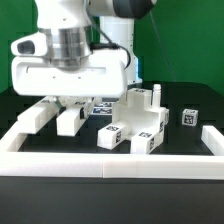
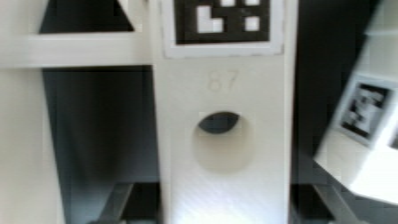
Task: Assemble chair
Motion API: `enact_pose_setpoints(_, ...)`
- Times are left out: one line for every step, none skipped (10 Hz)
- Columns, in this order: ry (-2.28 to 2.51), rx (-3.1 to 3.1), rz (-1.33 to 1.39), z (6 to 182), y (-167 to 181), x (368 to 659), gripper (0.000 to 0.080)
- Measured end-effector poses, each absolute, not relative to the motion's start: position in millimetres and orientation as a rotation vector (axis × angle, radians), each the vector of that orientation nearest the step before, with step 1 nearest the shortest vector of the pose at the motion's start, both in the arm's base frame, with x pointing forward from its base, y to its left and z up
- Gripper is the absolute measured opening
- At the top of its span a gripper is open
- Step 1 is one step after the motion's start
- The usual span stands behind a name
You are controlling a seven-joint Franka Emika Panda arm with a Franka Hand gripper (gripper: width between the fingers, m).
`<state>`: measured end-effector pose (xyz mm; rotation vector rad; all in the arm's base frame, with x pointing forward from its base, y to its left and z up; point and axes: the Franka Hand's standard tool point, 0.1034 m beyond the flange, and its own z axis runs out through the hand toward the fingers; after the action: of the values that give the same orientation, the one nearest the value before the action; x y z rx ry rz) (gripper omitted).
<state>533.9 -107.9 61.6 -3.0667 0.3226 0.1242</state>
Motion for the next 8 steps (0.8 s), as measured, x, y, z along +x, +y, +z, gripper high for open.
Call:
enact_pose_setpoints(0.328, -3.057, 0.116, 71.1, -106, 535, 0.029)
enact_pose_setpoints(0.329, -3.044, 0.111, 84.3, -105, 538, 0.029)
enact_pose_setpoints(0.33, -3.033, 0.099, 99.7, -105, 544, 0.029)
enact_pose_setpoints(0.33, -3.031, 0.082, 106.9, -106, 549, 0.029)
enact_pose_setpoints(0.331, -3.031, 0.087, 104.9, -106, 547, 0.029)
enact_pose_setpoints(0.337, -3.03, 0.09, 103.7, -106, 547, 0.029)
enact_pose_setpoints(0.338, -3.03, 0.09, 103.5, -106, 547, 0.029)
enact_pose_setpoints(0.412, -3.015, 0.111, 105.3, -106, 545, 0.029)
